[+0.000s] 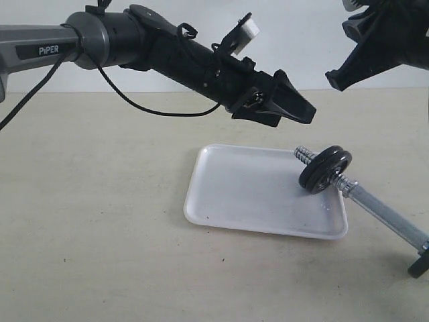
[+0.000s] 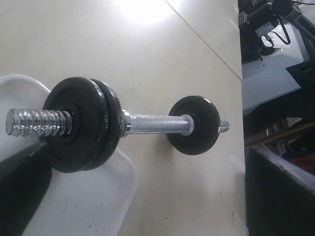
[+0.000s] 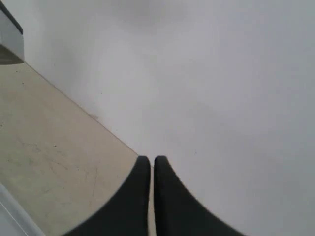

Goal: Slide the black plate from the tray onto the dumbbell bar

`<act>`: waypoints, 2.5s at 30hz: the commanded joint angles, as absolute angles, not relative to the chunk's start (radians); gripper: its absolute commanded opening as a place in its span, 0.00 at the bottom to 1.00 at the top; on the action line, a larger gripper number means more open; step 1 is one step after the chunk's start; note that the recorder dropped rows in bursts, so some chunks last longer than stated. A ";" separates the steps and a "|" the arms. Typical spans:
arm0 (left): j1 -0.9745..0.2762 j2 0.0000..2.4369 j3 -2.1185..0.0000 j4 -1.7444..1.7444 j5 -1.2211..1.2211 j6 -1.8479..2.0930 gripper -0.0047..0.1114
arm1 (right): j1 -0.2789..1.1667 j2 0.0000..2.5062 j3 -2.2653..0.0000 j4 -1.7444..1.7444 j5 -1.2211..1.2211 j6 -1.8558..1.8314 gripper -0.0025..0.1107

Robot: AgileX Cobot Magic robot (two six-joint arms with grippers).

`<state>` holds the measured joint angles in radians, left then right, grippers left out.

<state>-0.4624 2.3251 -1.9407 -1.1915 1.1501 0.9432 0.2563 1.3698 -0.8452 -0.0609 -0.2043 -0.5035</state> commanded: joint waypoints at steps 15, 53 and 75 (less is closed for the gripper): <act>-0.423 2.310 -1.948 -1.134 1.185 0.906 0.40 | 0.252 1.369 -0.841 -0.036 -0.202 -0.495 0.02; -0.400 2.172 -1.948 -0.772 1.139 0.853 0.08 | 0.188 1.528 -1.114 0.039 0.519 -0.434 0.02; -0.400 2.088 -1.898 -0.488 1.157 0.663 0.08 | 0.188 1.662 -1.202 -0.008 0.897 -0.396 0.02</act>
<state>-0.4028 2.1026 -1.9278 -0.5125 1.1473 0.6879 0.1970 1.6649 -1.1941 0.0000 0.8745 -0.3998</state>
